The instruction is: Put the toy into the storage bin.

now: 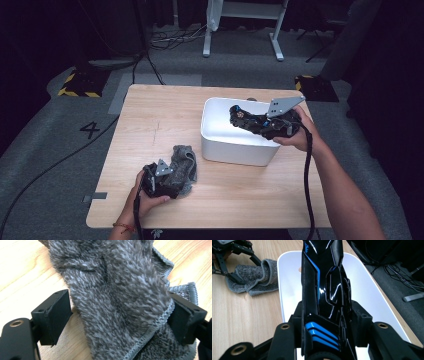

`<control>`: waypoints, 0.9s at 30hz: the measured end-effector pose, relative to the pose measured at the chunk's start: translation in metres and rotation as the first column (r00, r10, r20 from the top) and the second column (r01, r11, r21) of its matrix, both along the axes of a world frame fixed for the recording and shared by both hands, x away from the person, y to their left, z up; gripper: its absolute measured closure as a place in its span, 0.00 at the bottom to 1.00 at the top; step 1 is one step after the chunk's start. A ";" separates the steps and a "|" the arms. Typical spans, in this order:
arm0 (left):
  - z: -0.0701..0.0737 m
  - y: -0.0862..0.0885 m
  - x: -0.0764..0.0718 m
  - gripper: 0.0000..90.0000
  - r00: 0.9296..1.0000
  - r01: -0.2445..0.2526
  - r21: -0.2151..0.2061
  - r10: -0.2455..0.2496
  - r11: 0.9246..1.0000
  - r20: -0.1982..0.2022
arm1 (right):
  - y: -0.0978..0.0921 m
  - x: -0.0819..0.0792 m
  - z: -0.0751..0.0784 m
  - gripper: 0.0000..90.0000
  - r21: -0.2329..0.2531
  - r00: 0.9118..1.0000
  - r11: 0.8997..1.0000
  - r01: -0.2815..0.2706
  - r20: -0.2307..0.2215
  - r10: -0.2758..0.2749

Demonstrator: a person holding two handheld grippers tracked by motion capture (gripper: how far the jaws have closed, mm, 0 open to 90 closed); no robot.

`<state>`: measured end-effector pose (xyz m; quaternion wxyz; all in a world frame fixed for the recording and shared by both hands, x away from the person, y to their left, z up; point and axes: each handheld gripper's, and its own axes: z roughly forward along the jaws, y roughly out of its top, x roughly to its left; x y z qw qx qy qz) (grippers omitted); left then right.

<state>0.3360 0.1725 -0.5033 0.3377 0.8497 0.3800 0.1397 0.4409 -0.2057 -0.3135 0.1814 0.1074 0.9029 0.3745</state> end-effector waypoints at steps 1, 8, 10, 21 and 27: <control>0.000 0.000 0.000 0.16 1.000 0.001 -0.001 -0.001 1.000 -0.001 | 0.001 0.002 0.000 0.64 0.005 1.000 1.000 -0.003 -0.004 0.003; 0.000 0.000 0.000 0.16 1.000 0.000 -0.004 0.000 1.000 -0.002 | 0.009 0.012 -0.006 0.64 -0.010 1.000 1.000 -0.008 -0.027 0.008; 0.000 0.000 0.000 0.16 1.000 0.000 -0.007 0.000 1.000 -0.004 | 0.012 0.015 -0.009 0.64 -0.016 0.999 1.000 -0.016 -0.041 0.015; 0.000 0.000 0.000 0.16 1.000 0.003 -0.003 -0.003 1.000 0.001 | 0.021 0.020 -0.024 0.64 -0.101 0.996 0.994 -0.052 -0.080 0.044; 0.000 0.000 0.000 0.16 1.000 0.003 -0.004 -0.003 1.000 -0.001 | 0.026 0.022 -0.032 0.64 -0.158 0.992 0.985 -0.076 -0.112 0.059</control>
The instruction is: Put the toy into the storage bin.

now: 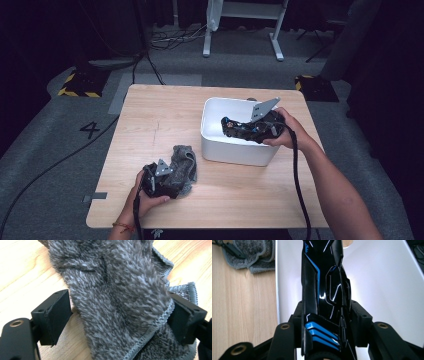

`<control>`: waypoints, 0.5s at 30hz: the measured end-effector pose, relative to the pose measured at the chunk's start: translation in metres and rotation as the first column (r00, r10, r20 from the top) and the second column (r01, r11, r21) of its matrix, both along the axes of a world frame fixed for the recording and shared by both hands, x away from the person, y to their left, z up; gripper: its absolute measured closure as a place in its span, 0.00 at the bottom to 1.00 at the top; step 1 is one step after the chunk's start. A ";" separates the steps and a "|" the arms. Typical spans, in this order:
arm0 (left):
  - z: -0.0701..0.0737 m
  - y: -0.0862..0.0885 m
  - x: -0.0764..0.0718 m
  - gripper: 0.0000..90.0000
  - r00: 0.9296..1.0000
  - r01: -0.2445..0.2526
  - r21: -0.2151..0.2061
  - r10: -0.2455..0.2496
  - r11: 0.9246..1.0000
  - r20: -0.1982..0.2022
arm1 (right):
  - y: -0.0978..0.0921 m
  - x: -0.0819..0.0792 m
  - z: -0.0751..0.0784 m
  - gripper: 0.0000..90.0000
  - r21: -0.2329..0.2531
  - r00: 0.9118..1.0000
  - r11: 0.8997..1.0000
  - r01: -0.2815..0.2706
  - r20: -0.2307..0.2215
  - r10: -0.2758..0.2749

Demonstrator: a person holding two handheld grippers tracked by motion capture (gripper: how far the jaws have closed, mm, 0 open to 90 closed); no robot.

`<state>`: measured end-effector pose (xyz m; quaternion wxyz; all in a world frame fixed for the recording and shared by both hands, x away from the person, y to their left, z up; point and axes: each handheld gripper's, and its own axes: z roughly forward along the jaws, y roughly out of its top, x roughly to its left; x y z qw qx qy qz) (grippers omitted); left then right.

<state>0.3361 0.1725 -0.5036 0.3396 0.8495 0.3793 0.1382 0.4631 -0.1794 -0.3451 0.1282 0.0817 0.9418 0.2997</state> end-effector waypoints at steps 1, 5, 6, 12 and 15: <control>0.000 0.000 0.000 0.16 1.000 -0.001 -0.003 0.001 1.000 -0.002 | 0.001 0.001 -0.001 0.64 -0.010 1.000 1.000 -0.007 -0.003 0.007; 0.000 0.000 0.000 0.16 1.000 -0.001 0.000 0.001 1.000 0.002 | 0.004 0.003 -0.006 0.64 -0.045 1.000 0.999 -0.016 -0.022 0.015; 0.000 0.000 0.000 0.16 1.000 -0.001 -0.002 0.001 1.000 -0.001 | 0.004 0.004 -0.007 0.64 -0.052 0.999 0.998 -0.022 -0.032 0.020; 0.000 0.000 0.000 0.16 1.000 0.001 0.002 -0.001 1.000 0.002 | 0.006 0.011 -0.014 0.64 -0.102 0.998 0.995 -0.022 -0.068 0.016; 0.000 0.000 0.000 0.16 1.000 0.001 0.002 -0.001 1.000 0.001 | 0.007 0.012 -0.016 0.64 -0.123 0.996 0.992 -0.032 -0.082 0.022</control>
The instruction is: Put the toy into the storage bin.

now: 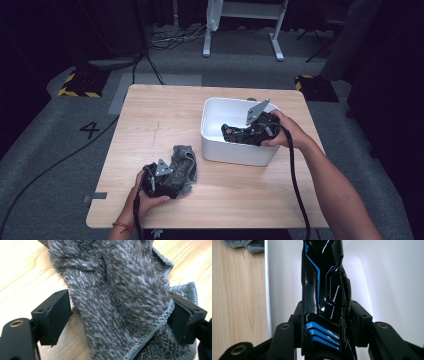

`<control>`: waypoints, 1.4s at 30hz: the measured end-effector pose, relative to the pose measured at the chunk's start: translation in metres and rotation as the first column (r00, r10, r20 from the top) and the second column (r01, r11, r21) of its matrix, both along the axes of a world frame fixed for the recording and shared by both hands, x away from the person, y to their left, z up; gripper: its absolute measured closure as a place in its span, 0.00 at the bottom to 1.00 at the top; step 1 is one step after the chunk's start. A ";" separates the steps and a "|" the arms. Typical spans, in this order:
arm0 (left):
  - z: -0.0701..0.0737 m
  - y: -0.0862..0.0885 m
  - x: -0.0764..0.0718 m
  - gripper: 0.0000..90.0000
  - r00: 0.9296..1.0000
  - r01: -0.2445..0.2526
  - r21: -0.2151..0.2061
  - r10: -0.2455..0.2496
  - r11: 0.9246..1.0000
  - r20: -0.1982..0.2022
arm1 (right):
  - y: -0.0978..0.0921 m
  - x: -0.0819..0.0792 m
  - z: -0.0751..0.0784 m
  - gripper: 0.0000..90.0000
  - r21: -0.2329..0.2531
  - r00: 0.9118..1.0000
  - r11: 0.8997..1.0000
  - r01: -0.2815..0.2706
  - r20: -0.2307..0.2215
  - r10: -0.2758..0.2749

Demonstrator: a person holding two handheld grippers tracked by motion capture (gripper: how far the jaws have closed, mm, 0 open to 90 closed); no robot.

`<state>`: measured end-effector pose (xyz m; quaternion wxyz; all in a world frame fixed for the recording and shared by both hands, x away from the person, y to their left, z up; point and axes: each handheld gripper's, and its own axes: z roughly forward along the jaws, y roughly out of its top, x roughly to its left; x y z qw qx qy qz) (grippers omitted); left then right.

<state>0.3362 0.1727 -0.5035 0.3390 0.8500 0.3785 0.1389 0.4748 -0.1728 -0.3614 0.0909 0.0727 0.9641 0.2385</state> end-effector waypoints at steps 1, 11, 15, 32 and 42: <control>0.000 0.000 0.000 0.16 1.000 0.000 0.000 0.000 1.000 0.000 | 0.001 0.000 -0.001 0.64 -0.005 1.000 1.000 -0.003 -0.006 0.003; 0.000 0.000 0.000 0.16 1.000 0.000 0.000 0.000 1.000 0.000 | 0.006 0.003 -0.003 0.64 -0.055 0.999 0.998 -0.021 -0.047 0.018; 0.000 0.000 0.000 0.16 1.000 -0.002 -0.005 0.002 1.000 -0.003 | 0.008 0.005 -0.004 0.64 -0.080 0.999 0.997 -0.015 -0.053 0.011; 0.000 0.000 0.000 0.16 1.000 0.001 0.000 -0.001 1.000 0.000 | 0.013 0.014 -0.009 0.63 -0.119 0.995 0.993 -0.001 -0.103 -0.011; 0.000 0.000 0.000 0.17 1.000 0.014 0.002 -0.014 1.000 0.004 | 0.011 0.012 -0.003 0.64 -0.103 0.992 0.995 0.011 -0.122 -0.023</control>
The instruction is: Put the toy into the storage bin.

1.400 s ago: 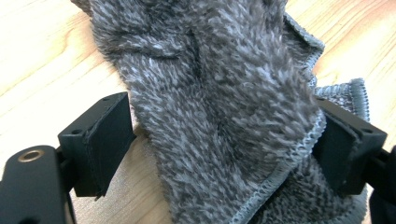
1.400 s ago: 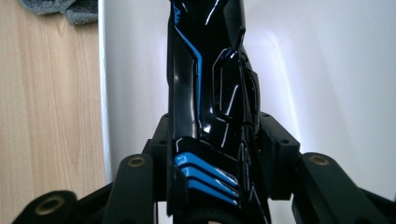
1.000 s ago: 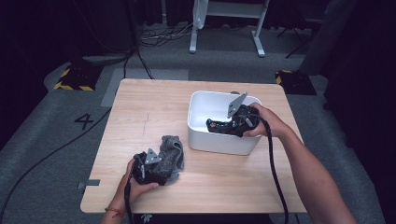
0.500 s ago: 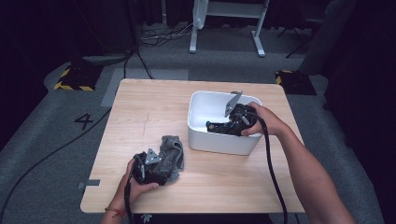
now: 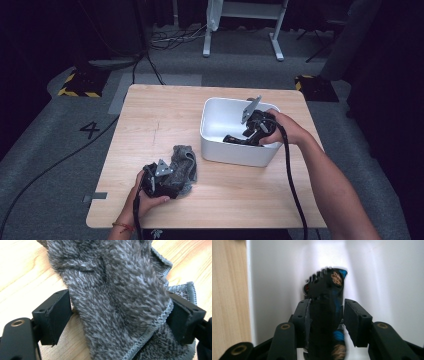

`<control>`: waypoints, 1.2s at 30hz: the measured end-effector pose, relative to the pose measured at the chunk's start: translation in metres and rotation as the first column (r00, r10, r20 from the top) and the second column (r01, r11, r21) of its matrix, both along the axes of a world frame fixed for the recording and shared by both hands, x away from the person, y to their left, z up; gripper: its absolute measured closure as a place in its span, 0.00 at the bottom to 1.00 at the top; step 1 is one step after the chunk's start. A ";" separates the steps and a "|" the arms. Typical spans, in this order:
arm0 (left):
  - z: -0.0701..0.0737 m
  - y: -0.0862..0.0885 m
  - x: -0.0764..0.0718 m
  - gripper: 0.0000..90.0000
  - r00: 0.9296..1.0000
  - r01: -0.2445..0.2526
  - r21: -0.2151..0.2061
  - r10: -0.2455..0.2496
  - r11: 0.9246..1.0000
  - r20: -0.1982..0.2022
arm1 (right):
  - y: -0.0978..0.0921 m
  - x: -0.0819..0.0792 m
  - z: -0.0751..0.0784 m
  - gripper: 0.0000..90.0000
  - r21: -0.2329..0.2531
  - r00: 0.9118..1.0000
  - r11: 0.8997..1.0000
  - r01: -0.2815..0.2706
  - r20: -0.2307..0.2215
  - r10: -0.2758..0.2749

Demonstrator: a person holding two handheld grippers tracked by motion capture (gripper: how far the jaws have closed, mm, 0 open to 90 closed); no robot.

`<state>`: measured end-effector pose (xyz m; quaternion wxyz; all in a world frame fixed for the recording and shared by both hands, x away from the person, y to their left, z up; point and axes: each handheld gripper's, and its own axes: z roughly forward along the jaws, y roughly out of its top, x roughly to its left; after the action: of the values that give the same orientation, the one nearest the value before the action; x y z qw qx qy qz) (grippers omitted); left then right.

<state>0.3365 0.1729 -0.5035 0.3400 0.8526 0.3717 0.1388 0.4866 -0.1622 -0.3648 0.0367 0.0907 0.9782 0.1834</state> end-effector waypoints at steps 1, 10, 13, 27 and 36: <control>0.000 0.000 0.000 0.17 1.000 -0.001 -0.001 0.001 1.000 0.000 | 0.000 0.000 0.000 0.65 0.001 1.000 1.000 0.000 0.012 0.000; 0.000 0.000 0.000 0.17 1.000 0.001 -0.004 -0.001 1.000 -0.002 | -0.002 -0.001 0.001 0.64 0.015 1.000 1.000 0.011 0.019 -0.011; 0.000 0.000 0.000 0.17 1.000 0.002 -0.001 -0.002 1.000 -0.001 | -0.003 -0.002 0.001 0.64 0.020 1.000 1.000 0.012 0.020 -0.012; 0.000 0.000 0.000 0.17 1.000 0.001 -0.005 -0.001 1.000 -0.003 | -0.006 -0.003 0.002 0.49 0.059 0.997 0.998 0.025 0.069 -0.029; 0.000 0.000 0.000 0.17 1.000 0.001 -0.005 -0.001 1.000 -0.003 | -0.011 -0.007 0.012 0.30 0.141 0.983 0.988 0.065 0.161 -0.087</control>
<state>0.3363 0.1726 -0.5037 0.3417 0.8521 0.3723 0.1364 0.4792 -0.1736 -0.3529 0.1194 0.1147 0.9528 0.2546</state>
